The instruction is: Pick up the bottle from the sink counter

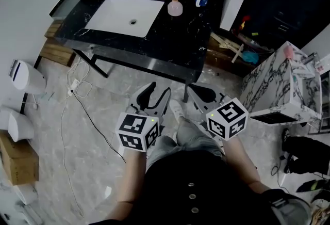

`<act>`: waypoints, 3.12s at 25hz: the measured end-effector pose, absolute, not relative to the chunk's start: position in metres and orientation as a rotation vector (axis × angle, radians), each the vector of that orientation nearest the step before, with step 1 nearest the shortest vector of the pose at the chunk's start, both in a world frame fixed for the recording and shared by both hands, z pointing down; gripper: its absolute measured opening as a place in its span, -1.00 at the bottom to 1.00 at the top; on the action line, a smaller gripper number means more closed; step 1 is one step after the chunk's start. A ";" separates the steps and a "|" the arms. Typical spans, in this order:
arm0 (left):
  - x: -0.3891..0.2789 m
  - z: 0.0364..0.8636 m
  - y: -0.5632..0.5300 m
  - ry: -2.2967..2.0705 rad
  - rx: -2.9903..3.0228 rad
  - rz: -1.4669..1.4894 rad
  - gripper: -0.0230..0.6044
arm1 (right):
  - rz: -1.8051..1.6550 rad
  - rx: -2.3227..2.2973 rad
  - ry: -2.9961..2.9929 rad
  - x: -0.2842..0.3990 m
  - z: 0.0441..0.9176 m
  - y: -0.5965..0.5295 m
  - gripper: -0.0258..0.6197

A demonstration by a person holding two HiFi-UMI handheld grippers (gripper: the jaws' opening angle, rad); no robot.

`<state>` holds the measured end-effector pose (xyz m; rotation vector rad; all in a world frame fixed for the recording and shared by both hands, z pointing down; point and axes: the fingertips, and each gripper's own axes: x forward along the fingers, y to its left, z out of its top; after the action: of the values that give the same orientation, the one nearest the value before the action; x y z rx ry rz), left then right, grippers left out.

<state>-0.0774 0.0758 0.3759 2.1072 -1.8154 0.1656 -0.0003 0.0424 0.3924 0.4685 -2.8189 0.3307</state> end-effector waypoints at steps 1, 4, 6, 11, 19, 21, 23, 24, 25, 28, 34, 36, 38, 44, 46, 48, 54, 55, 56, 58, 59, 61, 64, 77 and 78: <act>-0.081 0.376 0.075 -1.820 2.102 0.168 -0.31 | 0.325 0.459 -2.820 -0.004 0.392 0.041 -0.91; -0.088 0.376 0.070 -1.835 2.093 0.172 -0.31 | 0.321 0.437 -2.828 -0.013 0.390 0.036 -0.91; -0.093 0.375 0.063 -1.842 2.091 0.175 -0.31 | 0.323 0.434 -2.835 -0.018 0.390 0.029 -0.91; -0.105 0.380 0.046 -1.841 2.082 0.187 -0.31 | 0.342 0.432 -2.837 -0.030 0.395 0.009 -0.91; -0.135 0.387 -0.001 -1.826 2.084 0.220 -0.31 | 0.363 0.418 -2.829 -0.064 0.403 -0.038 -0.91; -0.146 0.385 -0.017 -1.826 2.087 0.226 -0.31 | 0.364 0.412 -2.832 -0.076 0.402 -0.053 -0.91; -0.156 0.382 -0.032 -1.824 2.090 0.238 -0.31 | 0.373 0.409 -2.836 -0.086 0.402 -0.068 -0.91; -0.161 0.381 -0.039 -1.825 2.091 0.244 -0.31 | 0.375 0.406 -2.838 -0.092 0.401 -0.075 -0.91; -0.166 0.379 -0.047 -1.827 2.093 0.250 -0.31 | 0.374 0.404 -2.842 -0.098 0.399 -0.083 -0.91; -0.180 0.373 -0.073 -1.834 2.102 0.258 -0.31 | 0.374 0.408 -2.857 -0.112 0.394 -0.107 -0.91; -0.194 0.372 -0.120 -1.801 2.137 0.287 -0.31 | 0.386 0.425 -2.860 -0.129 0.390 -0.144 -0.91; -0.196 0.371 -0.135 -1.793 2.152 0.298 -0.31 | 0.384 0.431 -2.863 -0.132 0.388 -0.156 -0.91; -0.196 0.369 -0.150 -1.779 2.166 0.297 -0.31 | 0.381 0.440 -2.865 -0.133 0.387 -0.168 -0.91; -0.195 0.371 -0.186 -1.749 2.189 0.313 -0.31 | 0.390 0.462 -2.861 -0.135 0.392 -0.202 -0.91; -0.196 0.372 -0.195 -1.739 2.193 0.319 -0.31 | 0.396 0.474 -2.860 -0.136 0.394 -0.211 -0.91; -0.197 0.373 -0.202 -1.732 2.198 0.330 -0.31 | 0.405 0.485 -2.857 -0.136 0.395 -0.218 -0.91; -0.194 0.377 -0.222 -1.691 2.223 0.351 -0.31 | 0.442 0.541 -2.846 -0.127 0.400 -0.230 -0.91; -0.194 0.378 -0.225 -1.687 2.231 0.356 -0.31 | 0.447 0.551 -2.842 -0.127 0.402 -0.232 -0.91; -0.193 0.379 -0.228 -1.675 2.237 0.359 -0.31 | 0.452 0.562 -2.838 -0.126 0.403 -0.232 -0.91; -0.187 0.381 -0.232 -1.638 2.247 0.357 -0.31 | 0.460 0.587 -2.831 -0.122 0.405 -0.234 -0.91; -0.184 0.381 -0.234 -1.621 2.253 0.356 -0.31 | 0.462 0.602 -2.827 -0.121 0.405 -0.235 -0.91; -0.181 0.381 -0.240 -1.594 2.270 0.357 -0.31 | 0.467 0.630 -2.819 -0.118 0.406 -0.238 -0.91; -0.180 0.384 -0.247 -1.550 2.296 0.365 -0.31 | 0.479 0.681 -2.806 -0.116 0.406 -0.241 -0.91; -0.192 0.386 -0.279 -1.327 2.436 0.435 -0.31 | 0.547 0.870 -2.732 -0.139 0.408 -0.250 -0.91; -0.193 0.386 -0.281 -1.317 2.447 0.441 -0.30 | 0.544 0.880 -2.727 -0.140 0.408 -0.251 -0.91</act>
<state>-0.1935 -0.2806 0.3859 2.4466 -1.3173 0.4407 -0.1403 -0.2507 0.4076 0.8796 -2.7273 0.5440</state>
